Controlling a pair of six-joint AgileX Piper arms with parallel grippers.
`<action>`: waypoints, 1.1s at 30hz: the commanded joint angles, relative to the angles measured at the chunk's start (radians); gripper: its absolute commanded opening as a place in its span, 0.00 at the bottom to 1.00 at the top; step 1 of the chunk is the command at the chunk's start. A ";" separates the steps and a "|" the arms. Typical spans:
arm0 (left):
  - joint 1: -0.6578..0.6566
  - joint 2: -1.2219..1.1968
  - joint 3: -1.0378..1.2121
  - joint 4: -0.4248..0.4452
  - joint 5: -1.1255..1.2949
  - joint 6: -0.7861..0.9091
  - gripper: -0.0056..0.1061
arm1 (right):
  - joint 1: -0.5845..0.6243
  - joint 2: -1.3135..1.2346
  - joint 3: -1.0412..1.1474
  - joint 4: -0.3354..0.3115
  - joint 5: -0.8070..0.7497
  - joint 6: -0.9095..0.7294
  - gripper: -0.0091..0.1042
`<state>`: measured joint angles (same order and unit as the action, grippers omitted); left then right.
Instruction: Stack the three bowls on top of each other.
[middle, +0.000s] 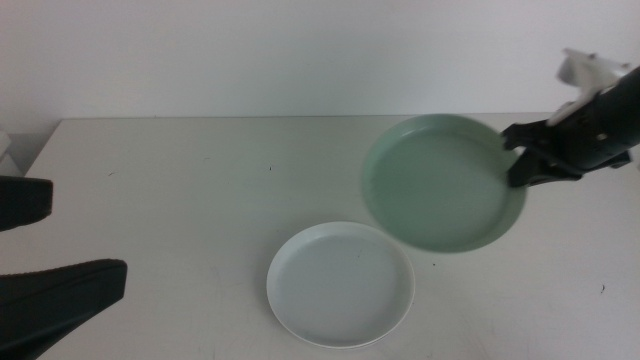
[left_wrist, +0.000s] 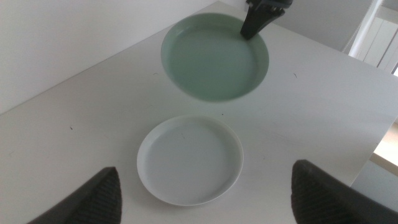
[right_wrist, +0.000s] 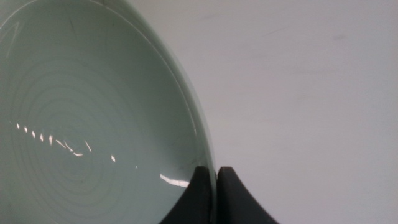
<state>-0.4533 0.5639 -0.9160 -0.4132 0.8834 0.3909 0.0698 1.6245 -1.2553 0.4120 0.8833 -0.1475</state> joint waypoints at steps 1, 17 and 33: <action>-0.006 0.006 -0.023 -0.024 -0.067 -0.004 0.97 | 0.062 -0.038 -0.018 0.026 -0.037 -0.005 0.07; -0.006 0.006 -0.023 -0.024 -0.067 -0.004 0.97 | 0.326 0.084 -0.018 0.024 -0.101 0.041 0.07; -0.006 0.006 -0.023 -0.024 -0.067 -0.004 0.97 | 0.335 0.213 -0.018 0.021 -0.134 0.037 0.07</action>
<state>-0.4533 0.5639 -0.9160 -0.4132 0.8834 0.3909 0.4029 1.8859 -1.2519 0.4173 0.7712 -0.0990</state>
